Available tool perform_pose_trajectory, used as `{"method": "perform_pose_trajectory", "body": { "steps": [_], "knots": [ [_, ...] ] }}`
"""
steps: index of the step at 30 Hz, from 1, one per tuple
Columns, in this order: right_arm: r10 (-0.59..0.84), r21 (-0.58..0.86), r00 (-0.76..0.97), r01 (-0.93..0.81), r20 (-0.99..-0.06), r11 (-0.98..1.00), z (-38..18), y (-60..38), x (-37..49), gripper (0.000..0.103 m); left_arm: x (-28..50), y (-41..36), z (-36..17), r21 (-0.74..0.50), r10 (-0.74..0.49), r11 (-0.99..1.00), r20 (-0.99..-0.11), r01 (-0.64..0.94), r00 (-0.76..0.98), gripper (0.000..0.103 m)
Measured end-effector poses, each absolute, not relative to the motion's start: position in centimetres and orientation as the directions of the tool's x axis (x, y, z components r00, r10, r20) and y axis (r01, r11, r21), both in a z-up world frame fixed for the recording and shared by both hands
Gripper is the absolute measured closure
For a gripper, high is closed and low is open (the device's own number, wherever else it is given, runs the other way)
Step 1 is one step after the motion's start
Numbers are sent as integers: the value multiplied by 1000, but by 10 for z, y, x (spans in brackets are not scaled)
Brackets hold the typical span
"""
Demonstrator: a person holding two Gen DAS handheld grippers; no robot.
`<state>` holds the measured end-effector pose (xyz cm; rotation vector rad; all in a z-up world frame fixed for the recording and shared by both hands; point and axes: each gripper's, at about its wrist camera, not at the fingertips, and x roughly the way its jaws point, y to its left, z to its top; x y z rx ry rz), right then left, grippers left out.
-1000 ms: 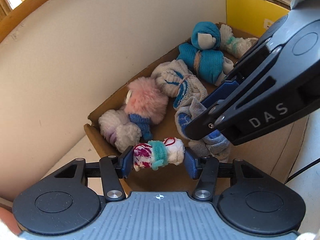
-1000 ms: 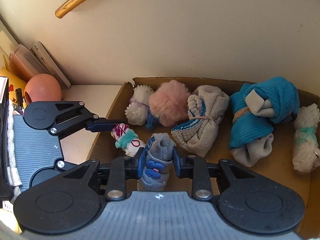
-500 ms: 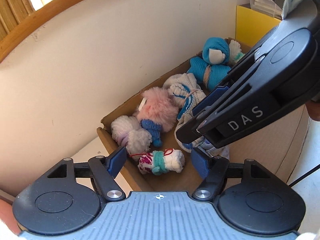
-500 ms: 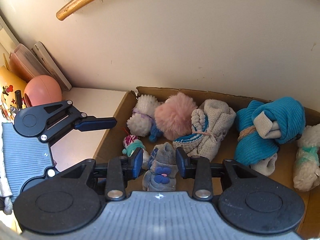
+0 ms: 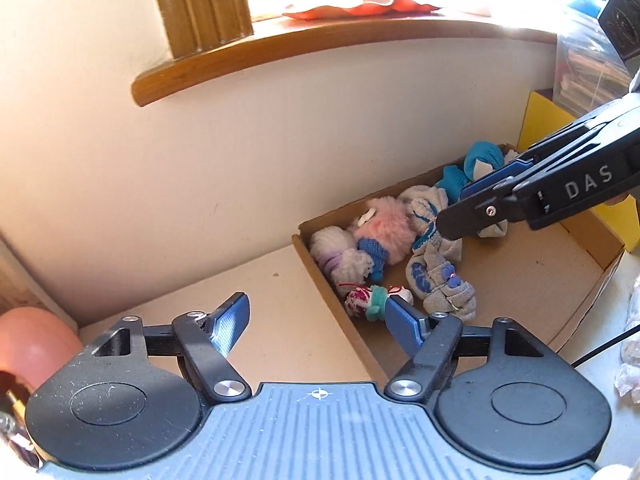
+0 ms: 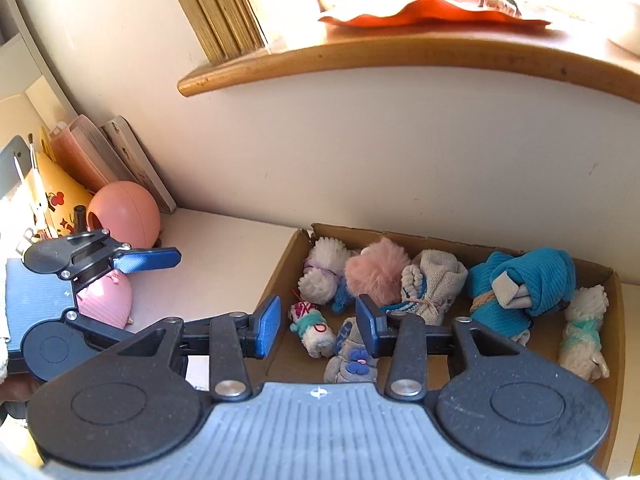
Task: Organize objects
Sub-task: 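Move both open grippers back toward the red plastic bundles on the table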
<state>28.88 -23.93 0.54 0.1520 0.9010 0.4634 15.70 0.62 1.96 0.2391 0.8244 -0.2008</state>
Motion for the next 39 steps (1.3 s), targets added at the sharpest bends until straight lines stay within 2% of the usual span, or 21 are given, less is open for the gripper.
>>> {"method": "perform_pose_trajectory", "body": {
  "steps": [10, 17, 23, 26, 32, 36, 38, 39],
  "knots": [
    [513, 347, 596, -379, -617, 858, 78, -231, 253, 59, 115, 16, 11, 83, -63, 977, -770, 197, 635, 21],
    [617, 458, 615, -420, -491, 784, 132, -221, 211, 55, 84, 20, 5, 106, -21, 980, -789, 170, 614, 21],
    [676, 538, 604, -434, -421, 723, 155, -227, 160, 50, 63, 22, 11, 115, -7, 980, -790, 160, 613, 21],
    [669, 529, 599, -429, -440, 732, 154, -233, 133, 46, 51, 19, 13, 117, 2, 982, -787, 146, 617, 21],
    [608, 484, 575, -376, -546, 790, 129, -260, 80, 41, 21, 6, 21, 100, 3, 988, -775, 117, 632, 20],
    [586, 506, 556, -312, -589, 804, 108, -284, 50, 38, 2, 1, 25, 105, 25, 990, -771, 89, 636, 20],
    [558, 477, 562, -301, -611, 826, 98, -291, 34, 37, -4, 0, 26, 109, 29, 990, -773, 88, 633, 19],
    [533, 442, 565, -304, -629, 844, 92, -290, 29, 32, -8, -2, 26, 119, 34, 989, -772, 92, 635, 18]
  ]
}}
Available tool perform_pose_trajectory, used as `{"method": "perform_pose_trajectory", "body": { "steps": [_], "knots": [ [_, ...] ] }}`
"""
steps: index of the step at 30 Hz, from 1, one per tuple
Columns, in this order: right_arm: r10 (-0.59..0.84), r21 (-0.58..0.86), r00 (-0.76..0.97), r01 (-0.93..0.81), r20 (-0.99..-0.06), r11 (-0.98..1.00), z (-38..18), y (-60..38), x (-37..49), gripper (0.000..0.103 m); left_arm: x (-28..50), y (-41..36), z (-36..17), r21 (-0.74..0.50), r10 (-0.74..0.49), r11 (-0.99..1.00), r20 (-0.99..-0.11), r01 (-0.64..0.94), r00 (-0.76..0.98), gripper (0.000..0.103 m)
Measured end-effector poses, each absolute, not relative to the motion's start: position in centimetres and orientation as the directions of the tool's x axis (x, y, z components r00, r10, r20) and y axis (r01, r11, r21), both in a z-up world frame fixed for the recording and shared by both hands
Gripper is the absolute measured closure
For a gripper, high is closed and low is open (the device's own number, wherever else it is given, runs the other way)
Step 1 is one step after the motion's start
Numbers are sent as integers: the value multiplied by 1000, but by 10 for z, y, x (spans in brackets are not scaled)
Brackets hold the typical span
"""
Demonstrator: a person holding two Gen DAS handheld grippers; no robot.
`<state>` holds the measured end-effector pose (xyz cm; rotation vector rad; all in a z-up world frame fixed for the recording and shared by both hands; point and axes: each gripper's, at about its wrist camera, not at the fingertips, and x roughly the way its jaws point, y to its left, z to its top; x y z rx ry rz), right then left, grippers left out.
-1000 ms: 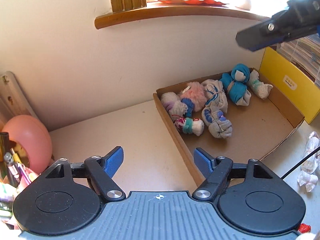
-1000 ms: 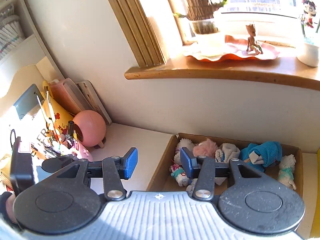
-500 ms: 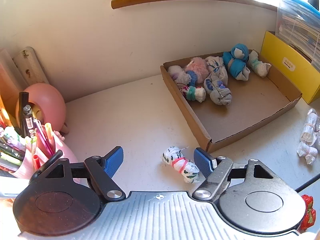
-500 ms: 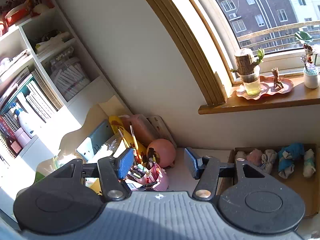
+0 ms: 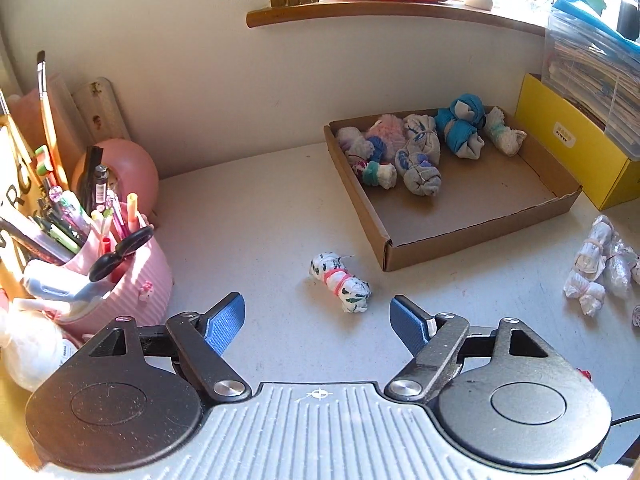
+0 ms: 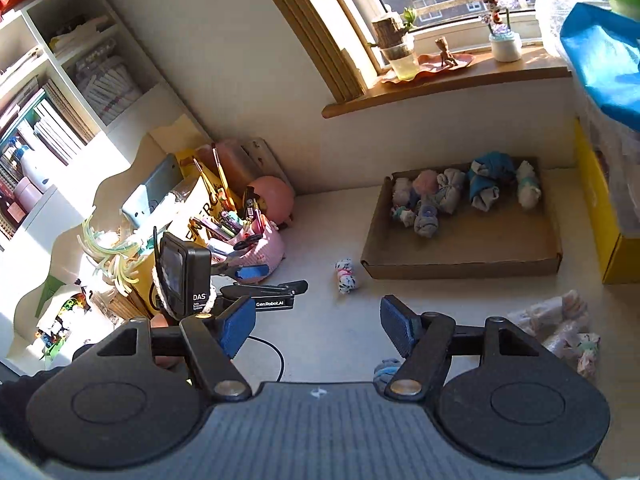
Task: Organize objects
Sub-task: 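Move both open grippers back toward the red plastic bundles on the table, then grasp a red plastic bundle with the left gripper while the right grasps the other red bundle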
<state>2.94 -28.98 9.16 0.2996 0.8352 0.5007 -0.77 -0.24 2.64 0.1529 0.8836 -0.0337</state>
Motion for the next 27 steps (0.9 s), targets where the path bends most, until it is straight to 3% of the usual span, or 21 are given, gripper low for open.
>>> {"method": "perform_pose_trajectory", "body": {
  "steps": [4, 7, 11, 14, 21, 27],
  "knots": [
    [429, 289, 548, -326, -718, 900, 41, -276, 21, 26, -15, -11, 17, 135, 45, 985, -791, 104, 611, 17],
    [340, 172, 513, -346, -788, 922, -10, -256, 28, 28, -18, -17, 0, 121, 44, 988, -814, 95, 579, 17],
    [313, 186, 427, -314, -849, 931, -49, -251, 30, 36, -38, -36, -16, 30, -67, 985, -846, 172, 529, 17],
    [359, 267, 400, -268, -843, 926, -49, -264, 14, 31, -62, -54, -22, 6, -112, 973, -859, 229, 499, 17],
    [337, 131, 481, -412, -810, 902, -66, -247, 26, 29, -91, -94, -37, -41, -207, 941, -857, 336, 473, 15],
    [353, 34, 461, -569, -814, 821, -91, -219, 51, 31, -82, -115, -60, -29, -190, 939, -874, 342, 447, 18]
  ]
}}
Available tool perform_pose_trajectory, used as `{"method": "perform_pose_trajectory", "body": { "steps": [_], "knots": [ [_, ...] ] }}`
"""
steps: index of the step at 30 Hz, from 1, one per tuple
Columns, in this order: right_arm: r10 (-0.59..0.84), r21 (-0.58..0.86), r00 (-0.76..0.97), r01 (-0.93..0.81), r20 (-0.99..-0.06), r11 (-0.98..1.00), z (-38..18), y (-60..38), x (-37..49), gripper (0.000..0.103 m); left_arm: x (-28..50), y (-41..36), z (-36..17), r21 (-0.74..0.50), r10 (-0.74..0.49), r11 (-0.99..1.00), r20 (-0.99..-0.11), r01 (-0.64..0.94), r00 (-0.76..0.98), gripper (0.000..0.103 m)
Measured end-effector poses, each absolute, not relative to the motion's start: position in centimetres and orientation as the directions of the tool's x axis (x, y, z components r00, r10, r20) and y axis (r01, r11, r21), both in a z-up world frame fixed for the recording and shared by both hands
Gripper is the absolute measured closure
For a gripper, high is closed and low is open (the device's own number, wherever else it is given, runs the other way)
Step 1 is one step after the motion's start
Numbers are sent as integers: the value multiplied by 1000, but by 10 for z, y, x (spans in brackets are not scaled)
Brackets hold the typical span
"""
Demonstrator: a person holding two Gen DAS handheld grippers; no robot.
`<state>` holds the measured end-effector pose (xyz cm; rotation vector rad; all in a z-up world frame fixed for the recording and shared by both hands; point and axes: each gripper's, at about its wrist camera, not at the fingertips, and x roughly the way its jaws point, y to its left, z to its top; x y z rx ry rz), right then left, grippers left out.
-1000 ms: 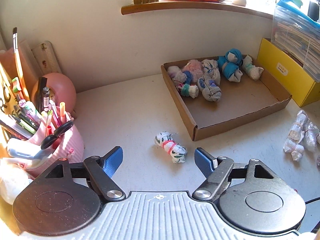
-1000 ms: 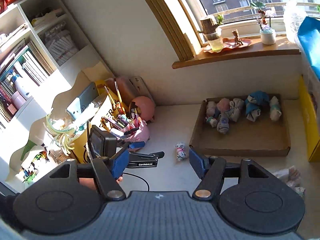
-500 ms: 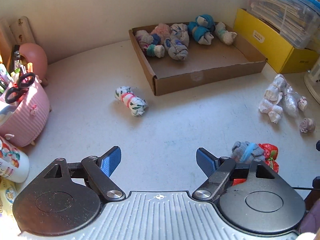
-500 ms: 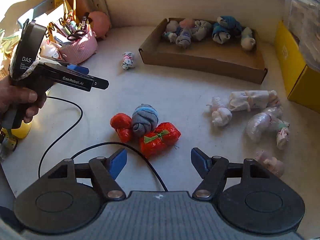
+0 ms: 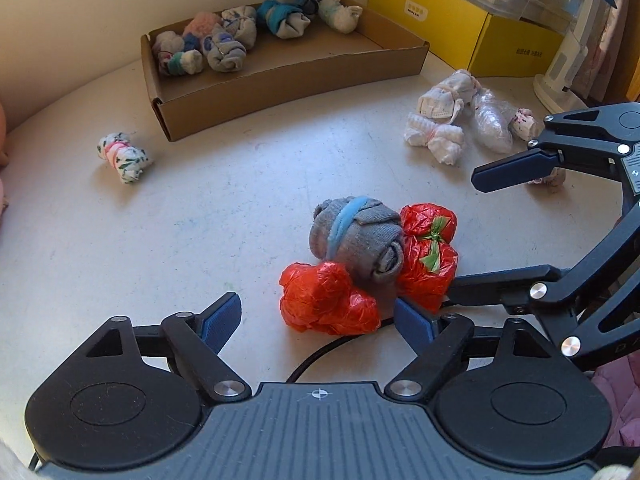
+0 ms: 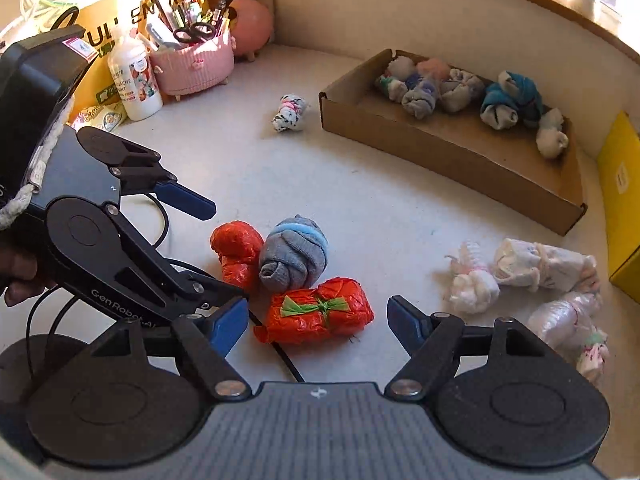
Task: Organize objects
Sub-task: 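Grasp a red plastic bundle with the left gripper while the right grasps the other red bundle, then carry both red plastic bundles into the tray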
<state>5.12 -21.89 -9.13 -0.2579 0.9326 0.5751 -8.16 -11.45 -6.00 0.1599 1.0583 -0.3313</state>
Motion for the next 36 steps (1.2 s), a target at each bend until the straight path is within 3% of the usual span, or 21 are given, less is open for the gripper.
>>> {"method": "perform_pose_trajectory", "body": {
  "steps": [12, 36],
  "knots": [
    [339, 77, 409, -537, -847, 840, -109, -216, 50, 47, -71, -113, -64, -46, -207, 931, -884, 363, 419, 45],
    [338, 191, 558, -306, -758, 933, -50, -275, 122, 49, 20, -71, -15, -1, -212, 928, -822, 371, 529, 47]
  ]
}}
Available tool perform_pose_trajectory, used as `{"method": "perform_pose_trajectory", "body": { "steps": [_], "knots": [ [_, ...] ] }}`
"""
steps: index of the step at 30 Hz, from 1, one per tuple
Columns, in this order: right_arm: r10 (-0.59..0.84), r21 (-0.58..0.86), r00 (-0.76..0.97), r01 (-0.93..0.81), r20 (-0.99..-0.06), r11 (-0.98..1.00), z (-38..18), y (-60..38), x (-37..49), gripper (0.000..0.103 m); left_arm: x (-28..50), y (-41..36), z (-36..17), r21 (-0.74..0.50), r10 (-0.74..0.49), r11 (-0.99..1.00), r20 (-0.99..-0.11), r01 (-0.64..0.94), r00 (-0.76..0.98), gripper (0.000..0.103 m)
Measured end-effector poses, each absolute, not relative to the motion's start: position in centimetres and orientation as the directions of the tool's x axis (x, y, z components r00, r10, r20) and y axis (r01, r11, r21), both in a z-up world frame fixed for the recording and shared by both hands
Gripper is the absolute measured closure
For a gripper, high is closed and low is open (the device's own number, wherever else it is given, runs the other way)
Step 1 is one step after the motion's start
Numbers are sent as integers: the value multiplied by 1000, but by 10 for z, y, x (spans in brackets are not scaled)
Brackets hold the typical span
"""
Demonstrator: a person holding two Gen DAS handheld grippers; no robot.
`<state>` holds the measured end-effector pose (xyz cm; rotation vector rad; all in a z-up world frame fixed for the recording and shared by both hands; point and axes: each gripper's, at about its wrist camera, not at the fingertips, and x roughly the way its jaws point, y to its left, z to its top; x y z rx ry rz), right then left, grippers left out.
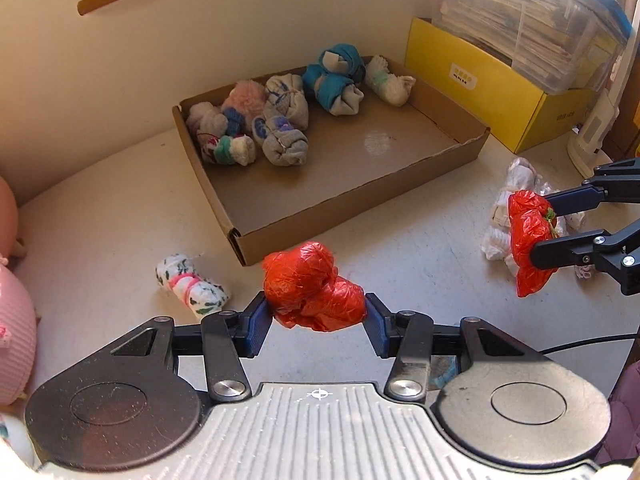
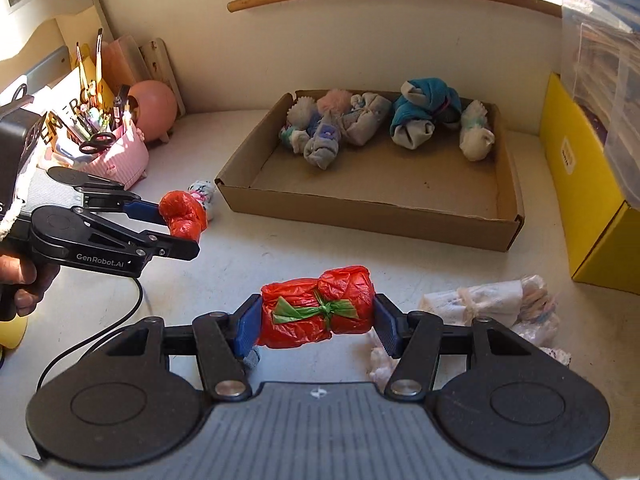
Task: Organize objects
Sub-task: 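Carry both red plastic bundles into the tray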
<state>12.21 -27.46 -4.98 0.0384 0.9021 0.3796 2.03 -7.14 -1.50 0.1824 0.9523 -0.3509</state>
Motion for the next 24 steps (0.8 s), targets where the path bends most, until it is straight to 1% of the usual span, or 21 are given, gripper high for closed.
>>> {"method": "perform_pose_trajectory", "body": {
  "steps": [5, 9, 18, 20, 24],
  "knots": [
    [339, 191, 572, -304, -747, 933, -49, -264, 162, 49, 61, -71, -13, 75, -186, 907, -811, 414, 555, 47],
    [341, 187, 571, -311, -747, 932, -56, -252, 196, 49, 100, -70, -20, 113, -168, 890, -819, 442, 548, 47],
    [359, 230, 513, -299, -780, 926, -74, -229, 263, 49, 156, -81, -34, 147, -171, 835, -846, 529, 505, 46],
    [356, 208, 498, -329, -791, 921, -79, -223, 270, 49, 163, -82, -38, 152, -171, 824, -852, 546, 495, 46],
    [333, 113, 467, -437, -819, 892, -88, -207, 274, 49, 170, -86, -50, 170, -149, 794, -876, 584, 459, 45]
  ]
}}
